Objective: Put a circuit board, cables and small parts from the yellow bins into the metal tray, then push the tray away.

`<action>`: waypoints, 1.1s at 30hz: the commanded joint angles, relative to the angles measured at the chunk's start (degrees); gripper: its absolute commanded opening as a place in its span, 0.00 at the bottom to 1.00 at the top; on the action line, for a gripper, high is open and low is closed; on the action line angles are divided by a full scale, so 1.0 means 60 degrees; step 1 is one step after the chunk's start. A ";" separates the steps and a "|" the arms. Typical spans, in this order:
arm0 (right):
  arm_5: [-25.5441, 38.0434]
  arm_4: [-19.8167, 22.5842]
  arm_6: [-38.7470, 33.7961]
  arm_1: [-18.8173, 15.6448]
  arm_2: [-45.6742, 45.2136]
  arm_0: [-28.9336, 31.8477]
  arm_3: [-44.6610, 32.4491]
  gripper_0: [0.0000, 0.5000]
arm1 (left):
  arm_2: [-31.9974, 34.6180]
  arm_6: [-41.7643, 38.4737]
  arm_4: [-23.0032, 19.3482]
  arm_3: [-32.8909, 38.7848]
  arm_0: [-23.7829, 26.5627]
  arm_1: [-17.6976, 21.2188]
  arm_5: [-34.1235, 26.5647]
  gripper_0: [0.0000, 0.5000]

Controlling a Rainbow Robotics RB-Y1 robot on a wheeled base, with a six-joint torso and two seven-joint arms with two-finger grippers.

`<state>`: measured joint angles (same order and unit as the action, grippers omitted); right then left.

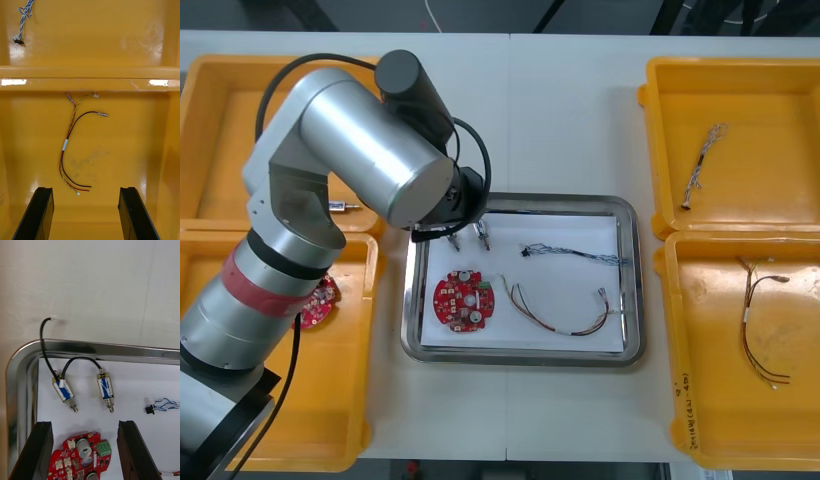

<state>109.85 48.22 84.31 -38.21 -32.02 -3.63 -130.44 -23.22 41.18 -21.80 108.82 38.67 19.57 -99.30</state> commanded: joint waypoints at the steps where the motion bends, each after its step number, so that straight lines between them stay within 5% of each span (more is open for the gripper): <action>1: 0.0026 0.0151 -0.0355 -0.0224 0.0311 0.0150 -0.0497 1.00 | 0.0765 0.0080 -0.0512 0.0628 -0.0029 0.0576 -0.0427 1.00; 9: 0.0026 0.0430 -0.0341 -0.0488 0.0663 0.0150 -0.0951 1.00 | 0.1981 0.0329 -0.1669 0.1097 -0.0029 0.1455 -0.1189 1.00; 16: 0.0026 0.1601 -0.0326 -0.0810 0.0736 -0.0099 -0.1141 1.00 | 0.3168 0.0607 -0.3002 0.1317 -0.0043 0.2407 -0.1746 1.00; 33: 0.0026 0.3257 -0.0384 -0.2011 0.2435 -0.1359 -0.1962 1.00 | 0.4881 0.2394 -0.4408 0.1244 -0.0116 0.3755 -0.1783 1.00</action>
<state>109.85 67.20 84.28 -46.48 -20.78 -9.16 -139.09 2.79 53.59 -46.51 114.75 38.65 38.85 -109.59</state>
